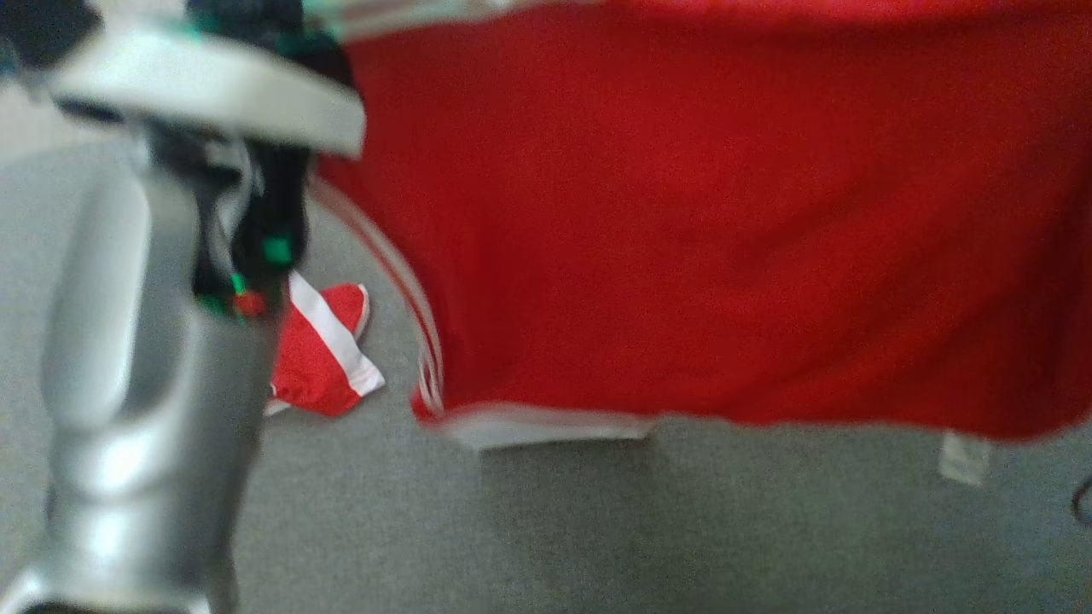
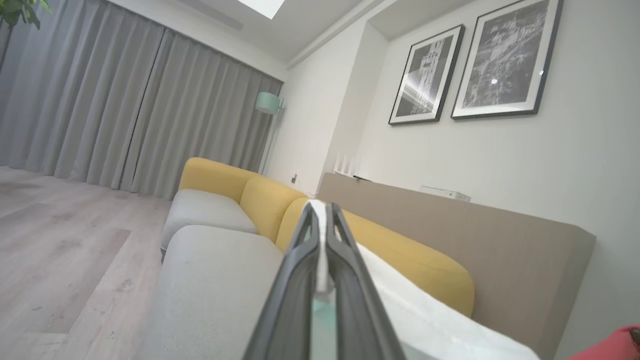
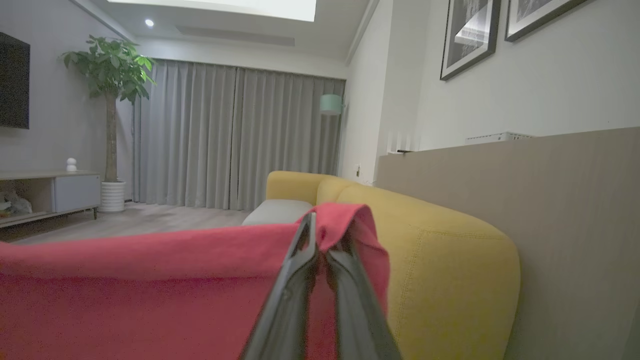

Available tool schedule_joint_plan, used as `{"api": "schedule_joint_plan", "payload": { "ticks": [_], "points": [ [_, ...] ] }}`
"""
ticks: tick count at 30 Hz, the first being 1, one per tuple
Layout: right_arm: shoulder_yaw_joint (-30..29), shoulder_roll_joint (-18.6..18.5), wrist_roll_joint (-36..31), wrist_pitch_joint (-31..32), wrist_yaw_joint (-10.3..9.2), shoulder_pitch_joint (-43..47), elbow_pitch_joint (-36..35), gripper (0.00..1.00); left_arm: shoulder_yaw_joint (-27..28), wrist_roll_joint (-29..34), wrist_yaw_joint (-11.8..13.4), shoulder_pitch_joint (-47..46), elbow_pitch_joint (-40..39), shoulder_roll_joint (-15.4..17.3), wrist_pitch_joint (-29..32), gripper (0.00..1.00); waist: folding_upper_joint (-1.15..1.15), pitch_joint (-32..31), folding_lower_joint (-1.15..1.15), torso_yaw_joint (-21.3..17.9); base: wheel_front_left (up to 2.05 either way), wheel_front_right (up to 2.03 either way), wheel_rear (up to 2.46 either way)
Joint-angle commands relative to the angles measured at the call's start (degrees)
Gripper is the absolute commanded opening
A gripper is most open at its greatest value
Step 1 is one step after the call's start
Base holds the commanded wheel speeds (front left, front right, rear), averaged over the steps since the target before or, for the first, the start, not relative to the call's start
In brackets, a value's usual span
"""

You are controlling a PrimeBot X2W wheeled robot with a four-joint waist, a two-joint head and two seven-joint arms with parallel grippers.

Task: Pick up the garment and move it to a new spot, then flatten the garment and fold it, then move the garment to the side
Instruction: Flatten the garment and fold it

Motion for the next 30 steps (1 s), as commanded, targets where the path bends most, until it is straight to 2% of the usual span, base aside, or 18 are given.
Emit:
{"api": "schedule_joint_plan", "payload": {
  "ticks": [1,3,5,6,7,8,11,16,19,23,25,30],
  "points": [
    [1.9,-2.2,0.3,-0.7,-0.04,-7.5,2.4,0.0,1.7,0.9,-1.5,-9.3,2.8,2.6,0.6,0.0,0.0,5.8,0.0,-0.2,0.0,0.0,0.0],
    [3.5,-3.7,0.3,-1.9,-0.04,-13.2,8.0,0.0,1.5,2.6,-3.0,-15.3,8.9,3.8,0.0,0.0,0.0,9.0,0.0,-0.3,0.0,0.0,0.0],
    [5.6,-4.8,0.8,-3.0,-0.04,-20.2,14.4,0.0,2.1,3.4,-3.6,-21.7,15.5,4.4,-0.8,0.0,0.0,12.4,0.0,-0.5,0.0,0.0,0.0],
    [5.6,-4.8,0.8,-3.0,-0.04,-20.2,14.4,0.0,2.1,3.4,-3.6,-21.7,15.5,4.4,-0.8,0.0,0.0,12.4,0.0,-0.5,0.0,0.0,0.0],
    [6.3,-5.1,1.0,-4.0,-0.04,-24.1,17.8,0.0,2.1,4.2,-4.1,-25.0,18.7,4.8,-1.7,0.0,0.0,13.8,0.0,-0.6,0.0,0.0,0.0],
    [8.2,-6.3,0.9,-6.6,-0.04,-31.9,24.3,0.0,2.2,5.5,-5.1,-31.8,24.8,5.1,-4.0,0.0,0.0,16.4,0.0,-0.4,0.0,0.0,0.0],
    [9.4,-7.4,0.1,-11.7,-0.04,-43.0,33.5,0.0,2.5,7.3,-5.6,-40.9,32.8,4.7,-8.8,0.0,0.0,19.1,0.0,0.3,0.0,0.0,0.0],
    [9.4,-7.9,-3.4,-21.8,-0.04,-54.7,45.6,0.0,2.3,8.7,-6.9,-50.2,42.6,2.8,-16.8,0.0,0.0,20.9,0.0,1.6,0.0,0.0,0.0],
    [9.8,-7.7,-4.2,-25.1,-0.04,-55.8,51.6,0.0,1.1,8.5,-8.9,-50.9,47.0,1.4,-19.3,0.0,0.0,20.9,0.0,2.3,0.0,0.0,0.0],
    [11.5,-8.0,-3.4,-26.6,-0.04,-52.6,58.3,0.0,-0.5,7.6,-10.8,-47.1,52.0,0.1,-21.3,0.0,0.0,20.4,0.0,3.3,0.0,0.0,0.0],
    [12.6,-7.6,-0.9,-25.7,-0.04,-48.2,63.5,0.0,-2.0,6.6,-11.8,-41.8,54.8,-0.4,-22.2,0.0,0.0,19.5,0.0,3.8,0.0,0.0,0.0],
    [18.6,-8.3,3.0,-23.4,-0.04,-40.6,68.4,0.0,-6.2,6.2,-12.5,-30.9,57.2,-0.1,-23.6,0.0,0.0,17.6,0.0,4.8,0.0,0.0,0.0]
  ]
}}
